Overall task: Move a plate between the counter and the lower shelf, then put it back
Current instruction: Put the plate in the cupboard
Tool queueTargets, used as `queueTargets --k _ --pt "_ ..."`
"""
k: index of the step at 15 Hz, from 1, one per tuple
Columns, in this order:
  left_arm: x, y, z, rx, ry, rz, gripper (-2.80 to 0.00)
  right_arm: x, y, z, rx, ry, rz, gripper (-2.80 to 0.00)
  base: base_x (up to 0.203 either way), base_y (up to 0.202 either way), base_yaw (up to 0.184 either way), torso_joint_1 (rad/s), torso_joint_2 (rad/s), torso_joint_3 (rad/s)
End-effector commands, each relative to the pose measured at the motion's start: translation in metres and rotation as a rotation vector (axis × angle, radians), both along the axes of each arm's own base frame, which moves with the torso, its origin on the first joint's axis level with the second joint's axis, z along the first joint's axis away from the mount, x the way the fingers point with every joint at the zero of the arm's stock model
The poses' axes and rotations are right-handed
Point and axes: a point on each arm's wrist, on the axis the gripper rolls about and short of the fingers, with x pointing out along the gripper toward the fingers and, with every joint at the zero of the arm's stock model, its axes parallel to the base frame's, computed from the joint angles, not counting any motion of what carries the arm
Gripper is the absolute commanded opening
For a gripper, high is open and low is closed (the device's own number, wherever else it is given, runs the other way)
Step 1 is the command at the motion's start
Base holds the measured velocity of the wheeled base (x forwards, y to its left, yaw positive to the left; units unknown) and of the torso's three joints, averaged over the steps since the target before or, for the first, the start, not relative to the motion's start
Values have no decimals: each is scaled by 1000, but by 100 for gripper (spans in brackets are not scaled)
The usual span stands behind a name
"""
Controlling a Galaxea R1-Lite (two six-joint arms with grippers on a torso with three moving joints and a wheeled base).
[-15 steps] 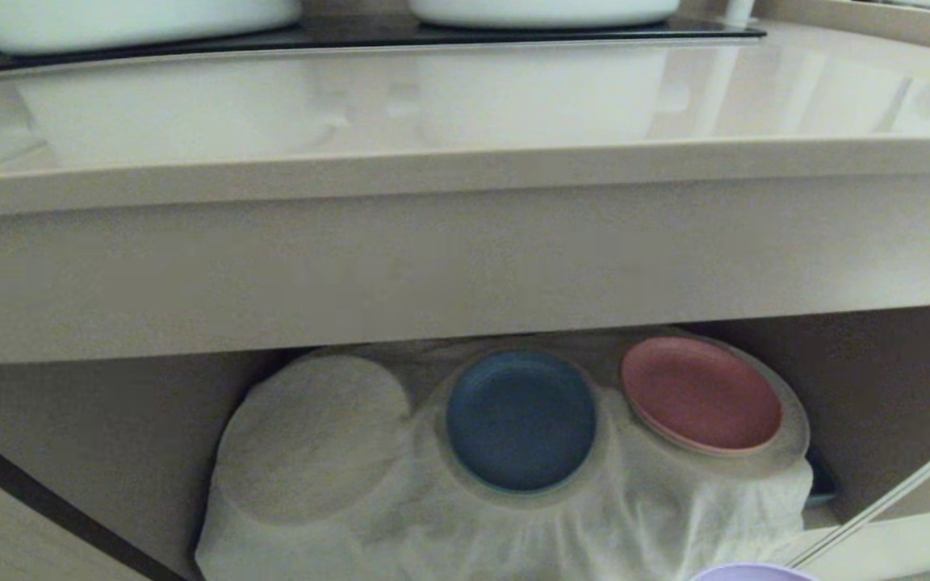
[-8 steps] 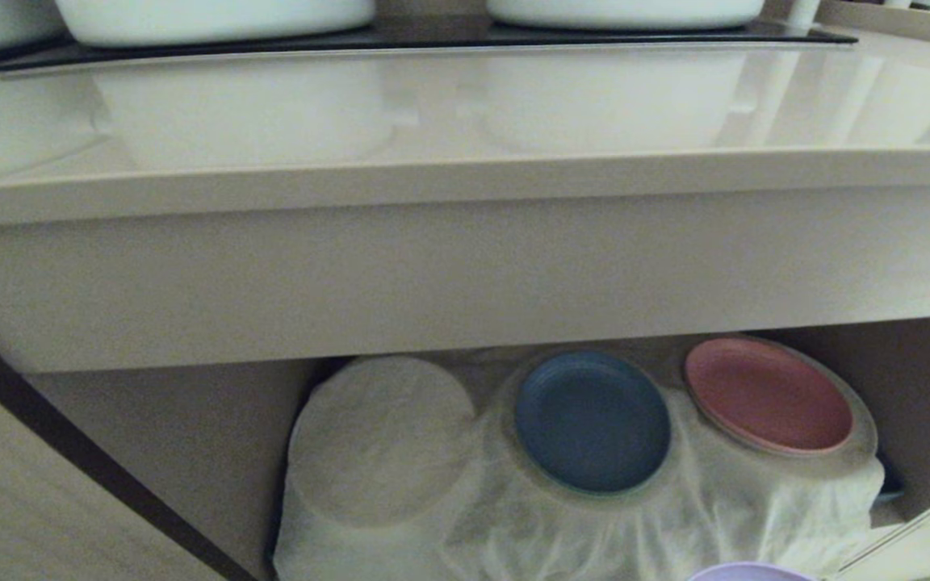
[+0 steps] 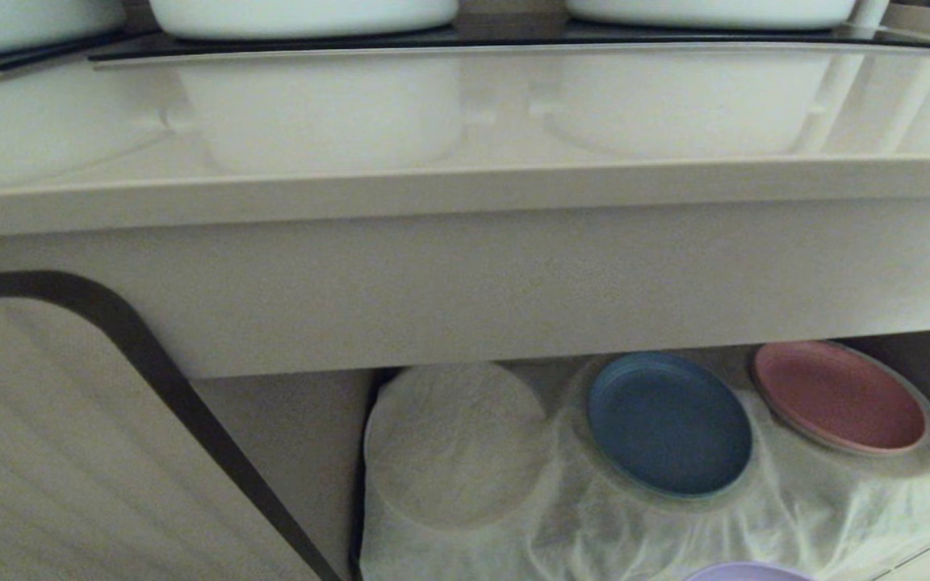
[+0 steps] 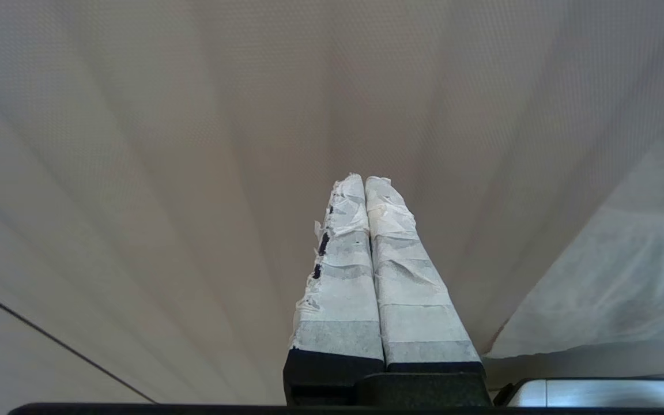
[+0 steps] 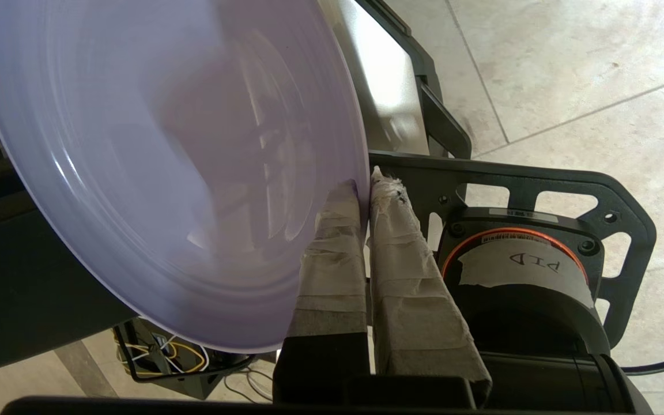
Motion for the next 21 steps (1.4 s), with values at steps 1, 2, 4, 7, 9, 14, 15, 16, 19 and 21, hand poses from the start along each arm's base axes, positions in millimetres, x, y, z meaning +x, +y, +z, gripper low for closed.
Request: queueTargets --k 1,2,4,7,9,14,15,16,19,21 --pt "0 0 0 1 0 0 -280 0 0 0 1 7 -1 -280 0 0 0 0 0 0" --pt "0 0 0 1 0 0 -280 0 0 0 2 4 0 -280 0 0 0 0 0 0" --pt "0 0 0 1 0 0 -280 0 0 0 2 5 0 -280 0 0 0 0 0 0" --pt "0 0 0 1 0 0 -280 1 0 0 2 1 2 -280 0 0 0 0 0 0" --pt "0 0 0 1 0 0 -280 2 1 0 0 4 4 -280 0 0 0 0 0 0" --pt "0 0 0 1 0 0 -280 21 4 -1 -10 13 28 -280 0 0 0 0 0 0" --pt "0 0 0 1 0 0 -280 28 5 -2 -13 13 38 -280 0 0 0 0 0 0" --pt "0 0 0 1 0 0 -280 34 6 -3 -15 7 44 -280 0 0 0 0 0 0" --pt "0 0 0 1 0 0 -280 56 12 -6 -14 -4 60 -280 0 0 0 0 0 0" --pt "0 0 0 1 0 0 -280 71 15 -8 -15 2 64 -280 0 0 0 0 0 0"
